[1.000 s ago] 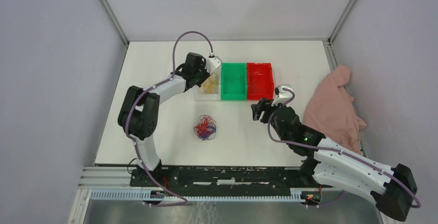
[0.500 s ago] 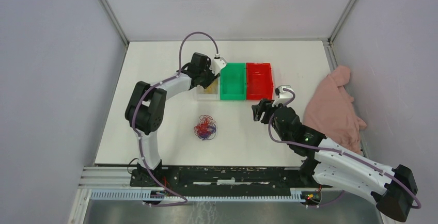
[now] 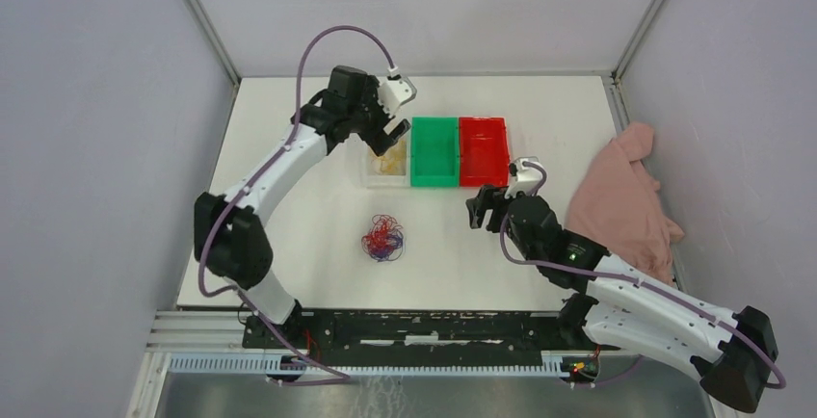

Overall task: Untangle the cables
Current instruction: Place the cable in the bin, then untie the cable.

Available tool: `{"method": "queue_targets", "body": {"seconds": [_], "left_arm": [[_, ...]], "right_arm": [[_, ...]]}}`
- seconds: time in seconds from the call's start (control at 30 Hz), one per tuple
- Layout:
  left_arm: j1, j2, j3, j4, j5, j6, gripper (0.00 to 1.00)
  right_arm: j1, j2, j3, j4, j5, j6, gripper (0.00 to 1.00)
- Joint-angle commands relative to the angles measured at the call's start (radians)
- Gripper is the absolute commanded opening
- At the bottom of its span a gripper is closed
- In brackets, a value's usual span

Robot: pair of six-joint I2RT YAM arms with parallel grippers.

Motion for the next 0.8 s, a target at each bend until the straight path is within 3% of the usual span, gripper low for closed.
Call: {"method": "queue_targets", "body": {"seconds": [0.0,0.17,0.37,0.53,0.77], "left_arm": [[-0.005,-0.197,-0.035,-0.189,0.078,0.010,0.99],[-0.006,-0.379,-0.277,-0.254,0.201,0.043,1.00],[-0.009,-0.490,-0.504,-0.257,0.261,0.064,0.89],[-0.007,-0.535,-0.620,-0.183,0.263,0.084,0.83],[-0.020,-0.482,-0.694,-0.047,0.297,0.021,0.75]], "right_arm": [[-0.004,0.031,0.079,-0.012,-0.047,-0.022,0.80],[-0.005,0.075,0.109,-0.038,-0.081,-0.027,0.80],[-0.005,0.108,0.123,-0.060,-0.133,-0.016,0.78],[-0.005,0.169,0.125,-0.051,-0.175,0.025,0.76],[-0.005,0.315,0.118,0.035,-0.285,0.126,0.71]]}}
